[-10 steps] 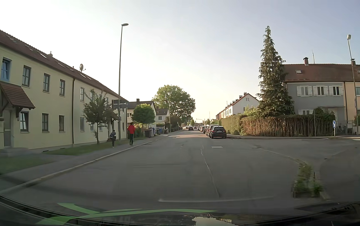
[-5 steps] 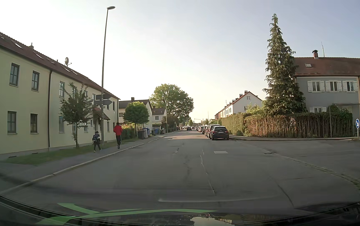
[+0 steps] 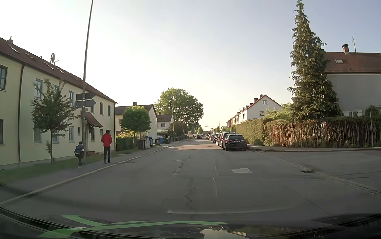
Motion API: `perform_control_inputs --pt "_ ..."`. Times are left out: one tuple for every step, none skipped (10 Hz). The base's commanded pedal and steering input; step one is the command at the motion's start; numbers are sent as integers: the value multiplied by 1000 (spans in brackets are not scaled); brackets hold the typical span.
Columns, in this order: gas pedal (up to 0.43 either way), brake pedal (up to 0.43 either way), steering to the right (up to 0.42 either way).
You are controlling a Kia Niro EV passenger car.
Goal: Follow the waypoints while adhering to traffic rules and regulations
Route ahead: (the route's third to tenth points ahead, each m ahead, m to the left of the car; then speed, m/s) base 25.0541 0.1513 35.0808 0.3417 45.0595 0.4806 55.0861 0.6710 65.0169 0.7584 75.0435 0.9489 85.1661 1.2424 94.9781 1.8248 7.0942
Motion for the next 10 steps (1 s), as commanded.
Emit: perform_control_inputs --pt "39 0 -4" --pt "39 0 -5" --pt "59 0 -8" --pt "59 0 -11" --pt "59 0 -14" --pt "59 0 -18" --pt "59 0 -21" --pt "59 0 -21" --pt "59 0 -21" --pt "67 0 -22"
